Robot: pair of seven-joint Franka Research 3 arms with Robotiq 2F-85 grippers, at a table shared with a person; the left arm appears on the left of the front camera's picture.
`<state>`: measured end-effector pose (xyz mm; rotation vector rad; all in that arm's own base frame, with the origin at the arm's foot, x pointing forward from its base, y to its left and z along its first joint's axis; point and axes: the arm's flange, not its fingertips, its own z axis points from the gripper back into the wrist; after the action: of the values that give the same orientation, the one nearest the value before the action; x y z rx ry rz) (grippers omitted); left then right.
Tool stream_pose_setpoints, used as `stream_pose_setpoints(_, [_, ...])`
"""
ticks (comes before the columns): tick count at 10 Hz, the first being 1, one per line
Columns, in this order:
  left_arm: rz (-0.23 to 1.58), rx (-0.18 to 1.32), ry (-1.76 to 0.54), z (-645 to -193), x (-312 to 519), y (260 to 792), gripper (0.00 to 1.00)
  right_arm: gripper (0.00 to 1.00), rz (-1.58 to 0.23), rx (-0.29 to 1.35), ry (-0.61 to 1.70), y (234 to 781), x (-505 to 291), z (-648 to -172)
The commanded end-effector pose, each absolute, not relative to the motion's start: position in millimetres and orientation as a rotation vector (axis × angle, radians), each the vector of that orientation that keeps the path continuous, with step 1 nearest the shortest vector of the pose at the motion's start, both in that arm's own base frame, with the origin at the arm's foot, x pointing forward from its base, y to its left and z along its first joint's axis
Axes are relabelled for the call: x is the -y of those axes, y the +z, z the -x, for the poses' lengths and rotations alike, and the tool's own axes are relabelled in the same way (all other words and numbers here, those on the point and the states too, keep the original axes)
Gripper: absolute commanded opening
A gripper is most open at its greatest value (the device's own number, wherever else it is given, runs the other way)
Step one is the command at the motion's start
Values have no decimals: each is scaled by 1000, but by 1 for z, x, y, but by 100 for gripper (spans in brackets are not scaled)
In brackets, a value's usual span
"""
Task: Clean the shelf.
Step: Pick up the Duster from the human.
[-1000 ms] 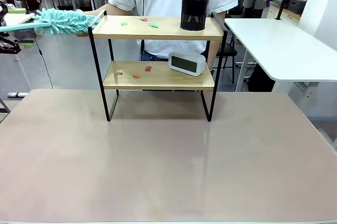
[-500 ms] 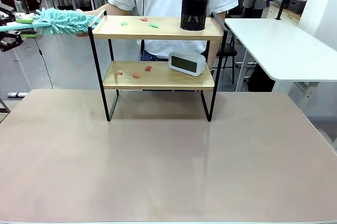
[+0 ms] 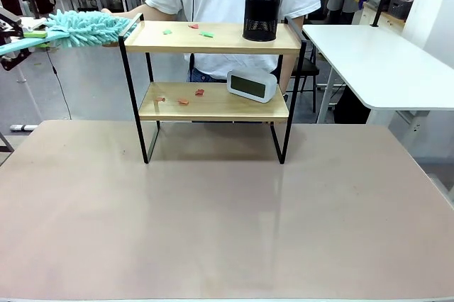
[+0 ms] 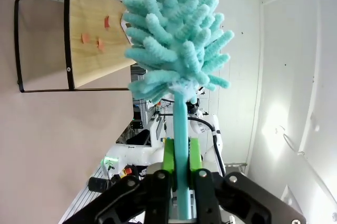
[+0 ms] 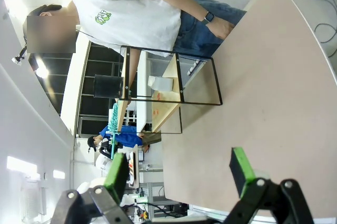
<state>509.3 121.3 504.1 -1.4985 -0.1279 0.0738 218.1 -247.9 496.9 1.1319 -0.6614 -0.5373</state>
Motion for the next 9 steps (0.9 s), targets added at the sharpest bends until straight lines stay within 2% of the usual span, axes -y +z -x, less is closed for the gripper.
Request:
stream_pose_setpoints(1, [1508, 142, 43, -502, -116, 505, 0, 100, -1137, 688, -515, 498, 248, -221])
stream_pose_setpoints(5, [1509, 194, 25, -493, -124, 515, 0, 100, -1137, 688, -515, 498, 248, -221])
stream_pose_setpoints(7, [1473, 318, -138, -449, -147, 551, 0, 100, -1137, 688, -515, 498, 248, -221])
stream_pose_setpoints(9, [1397, 352, -384, -387, -168, 573, 0, 100, -1137, 688, -515, 498, 248, -221])
